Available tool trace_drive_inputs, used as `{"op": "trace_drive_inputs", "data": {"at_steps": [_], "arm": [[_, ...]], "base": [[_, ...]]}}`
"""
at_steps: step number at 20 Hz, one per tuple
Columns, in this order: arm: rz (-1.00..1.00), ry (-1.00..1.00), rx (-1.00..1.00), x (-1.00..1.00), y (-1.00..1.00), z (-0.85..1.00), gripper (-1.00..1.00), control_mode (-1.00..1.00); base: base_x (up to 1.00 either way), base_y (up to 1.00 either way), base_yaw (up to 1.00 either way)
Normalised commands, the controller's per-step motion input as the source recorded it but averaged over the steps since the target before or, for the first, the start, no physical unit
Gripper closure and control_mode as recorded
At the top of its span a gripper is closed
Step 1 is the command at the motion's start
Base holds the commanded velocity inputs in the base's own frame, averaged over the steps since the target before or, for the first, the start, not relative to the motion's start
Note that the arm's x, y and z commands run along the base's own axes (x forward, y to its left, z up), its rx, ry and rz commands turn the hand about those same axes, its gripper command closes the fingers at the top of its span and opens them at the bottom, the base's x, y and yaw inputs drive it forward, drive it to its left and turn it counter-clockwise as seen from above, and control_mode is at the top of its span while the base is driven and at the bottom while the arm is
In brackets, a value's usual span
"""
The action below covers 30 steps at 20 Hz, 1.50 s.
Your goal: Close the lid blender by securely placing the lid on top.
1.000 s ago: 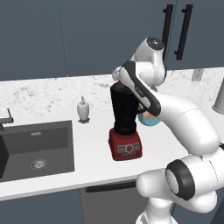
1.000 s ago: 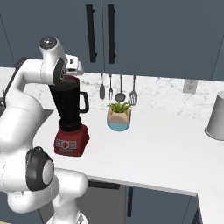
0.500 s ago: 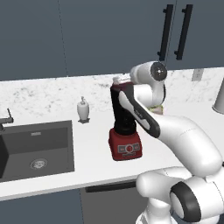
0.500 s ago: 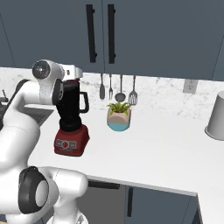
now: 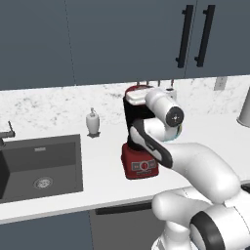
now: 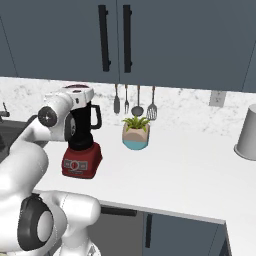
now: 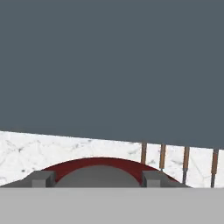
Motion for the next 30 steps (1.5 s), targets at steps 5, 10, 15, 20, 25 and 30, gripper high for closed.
{"op": "trace_drive_inputs", "data": {"at_steps": [5,10,15,20,25,30], "arm": [[-0.01,-0.14,0.08,0.05,0.0,0.0,1.0,-1.0],[0.0,0.01,0.04,0.0,0.0,-0.06,1.0,-1.0],[0.0,0.15,0.0,0.0,-0.01,-0.2,1.0,-1.0],[0.0,0.18,0.0,-0.01,0.0,-0.04,1.0,-1.0],[-0.01,0.17,0.0,-0.1,0.0,-0.05,-1.0,-1.0],[-0.03,0.14,0.0,-0.39,-0.08,-0.01,-1.0,-1.0]], "base": [[0.0,0.0,0.0],[0.0,0.0,0.0],[0.0,0.0,0.0],[0.0,0.0,0.0],[0.0,0.0,0.0],[0.0,0.0,0.0]]}}
